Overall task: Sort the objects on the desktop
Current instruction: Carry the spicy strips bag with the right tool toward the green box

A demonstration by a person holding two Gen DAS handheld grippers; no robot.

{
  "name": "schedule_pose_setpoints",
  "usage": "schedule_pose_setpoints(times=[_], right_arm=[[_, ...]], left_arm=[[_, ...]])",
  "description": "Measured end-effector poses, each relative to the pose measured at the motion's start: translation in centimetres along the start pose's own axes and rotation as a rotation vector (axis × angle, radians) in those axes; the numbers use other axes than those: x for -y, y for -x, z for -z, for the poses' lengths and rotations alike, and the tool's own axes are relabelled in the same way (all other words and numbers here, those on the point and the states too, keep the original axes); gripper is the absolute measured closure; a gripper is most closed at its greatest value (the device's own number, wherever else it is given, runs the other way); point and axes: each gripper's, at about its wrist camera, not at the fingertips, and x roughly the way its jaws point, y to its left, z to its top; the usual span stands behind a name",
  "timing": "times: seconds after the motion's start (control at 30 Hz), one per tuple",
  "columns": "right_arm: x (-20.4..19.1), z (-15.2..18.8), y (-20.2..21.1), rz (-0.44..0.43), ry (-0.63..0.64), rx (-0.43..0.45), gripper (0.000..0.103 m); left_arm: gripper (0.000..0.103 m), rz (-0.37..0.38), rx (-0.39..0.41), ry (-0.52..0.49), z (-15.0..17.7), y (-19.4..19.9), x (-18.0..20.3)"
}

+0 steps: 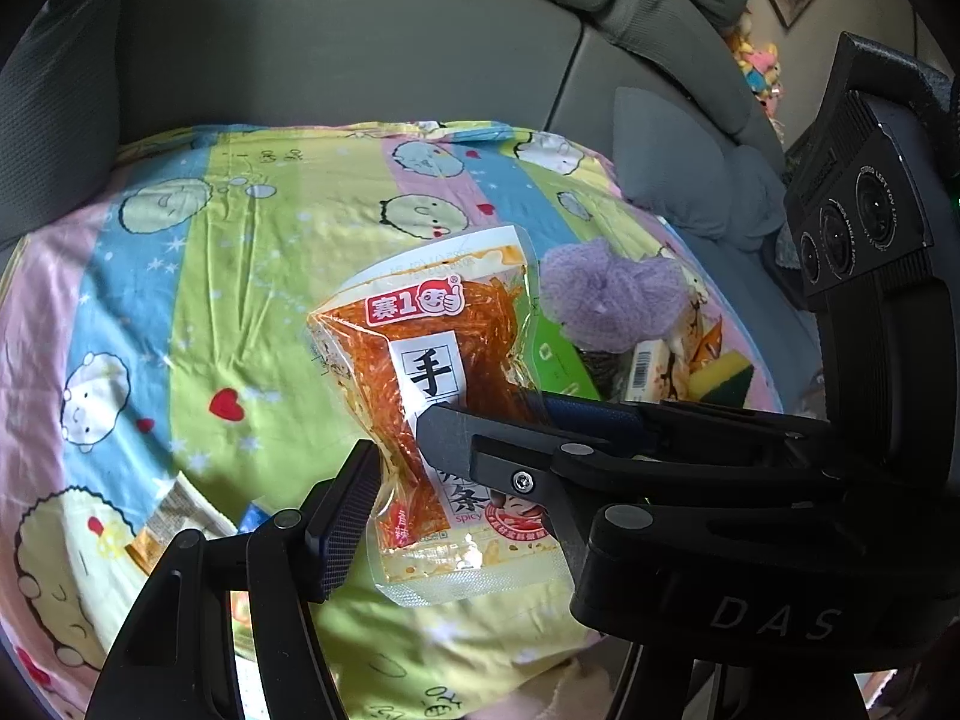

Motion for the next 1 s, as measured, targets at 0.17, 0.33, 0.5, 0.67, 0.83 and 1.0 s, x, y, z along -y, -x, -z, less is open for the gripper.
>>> schedule_pose_setpoints(times=[0.17, 0.33, 0.5, 0.67, 0.83, 1.0], right_arm=[[0.9, 0.0, 1.2, 0.010, -0.011, 0.018, 0.063], [1.7, 0.3, 2.3, 0.017, -0.028, 0.034, 0.063], [2.5, 0.6, 3.5, 0.027, -0.041, 0.052, 0.063], [3.3, 0.8, 4.6, 0.039, -0.050, 0.070, 0.063], [4.1, 0.9, 5.5, 0.044, -0.060, 0.083, 0.063], [4.9, 0.9, 6.5, 0.048, -0.073, 0.101, 0.063]], left_arm=[[0.038, 0.014, -0.001, -0.017, -0.2, -0.2, 1.2], [0.038, 0.021, -0.005, -0.037, -0.3, -0.4, 2.4], [0.038, 0.035, -0.007, -0.056, -0.4, -0.6, 3.7], [0.038, 0.049, -0.007, -0.072, -0.6, -0.9, 5.0], [0.038, 0.055, -0.012, -0.085, -0.8, -1.1, 6.1], [0.038, 0.063, -0.012, -0.101, -1.1, -1.3, 7.2]])
